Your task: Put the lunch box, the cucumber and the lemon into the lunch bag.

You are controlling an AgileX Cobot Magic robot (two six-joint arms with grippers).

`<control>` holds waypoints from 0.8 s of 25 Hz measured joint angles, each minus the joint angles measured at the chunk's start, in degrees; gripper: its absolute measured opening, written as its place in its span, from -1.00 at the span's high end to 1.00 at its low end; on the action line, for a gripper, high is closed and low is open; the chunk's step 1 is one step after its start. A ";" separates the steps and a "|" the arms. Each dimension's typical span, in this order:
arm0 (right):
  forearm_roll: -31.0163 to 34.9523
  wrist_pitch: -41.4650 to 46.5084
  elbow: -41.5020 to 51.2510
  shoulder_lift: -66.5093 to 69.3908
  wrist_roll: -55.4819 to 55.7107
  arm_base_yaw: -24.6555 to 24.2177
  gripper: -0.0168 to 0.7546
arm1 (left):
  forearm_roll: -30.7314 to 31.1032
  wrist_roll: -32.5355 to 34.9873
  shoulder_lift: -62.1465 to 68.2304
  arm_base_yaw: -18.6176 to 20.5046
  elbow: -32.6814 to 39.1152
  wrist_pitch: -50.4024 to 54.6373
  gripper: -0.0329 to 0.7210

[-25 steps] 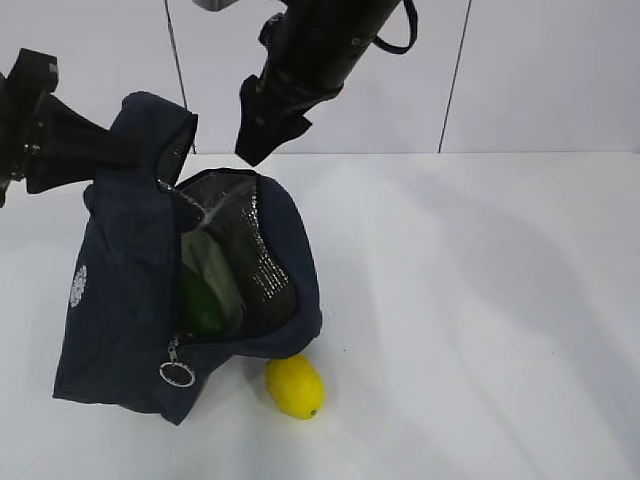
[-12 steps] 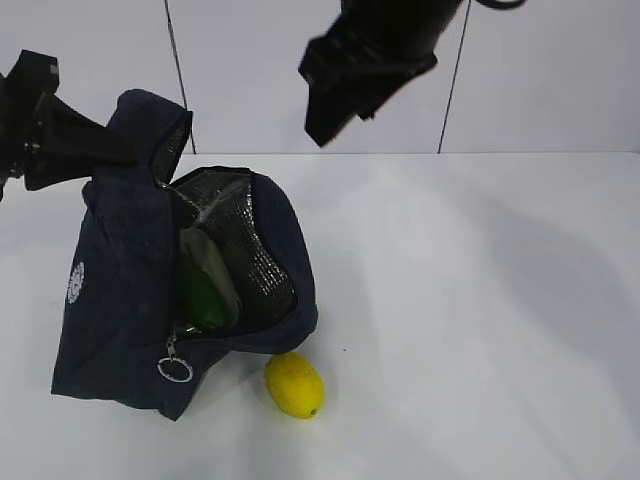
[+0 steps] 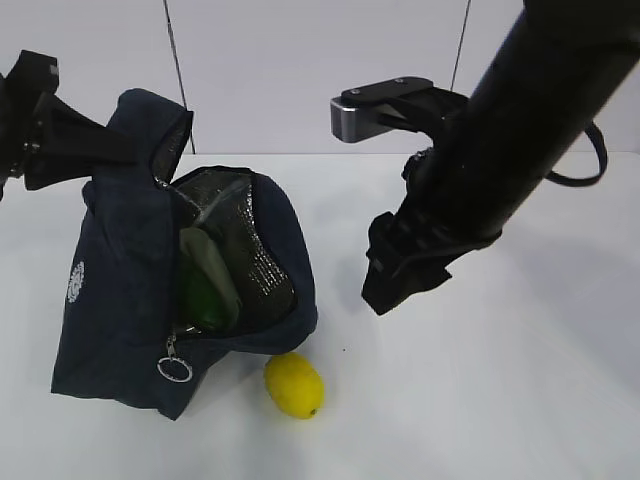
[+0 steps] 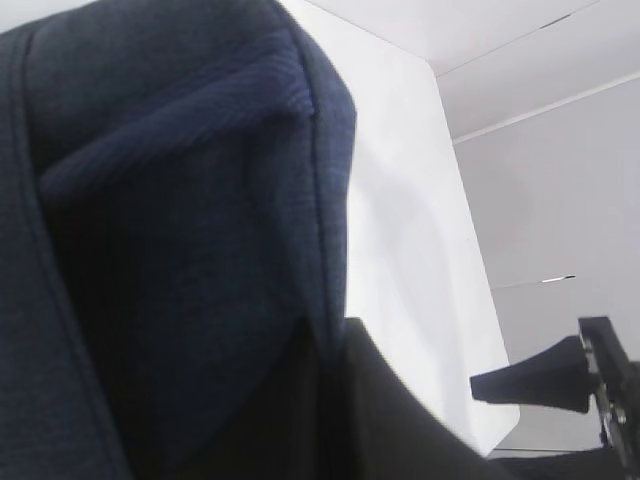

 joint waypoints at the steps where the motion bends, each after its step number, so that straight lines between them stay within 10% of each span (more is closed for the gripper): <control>1: 1.68 -3.25 2.49 -1.57 -0.23 0.00 -0.27 | 0.00 0.00 0.00 0.00 0.00 0.00 0.93; 11: 14.56 -24.27 27.31 -11.97 -13.48 0.00 -0.27 | -0.11 0.06 0.00 0.00 0.00 0.29 0.93; 20: 45.04 -33.95 34.91 -11.97 -50.10 0.00 -0.27 | -0.82 0.19 0.00 0.00 0.00 0.67 0.93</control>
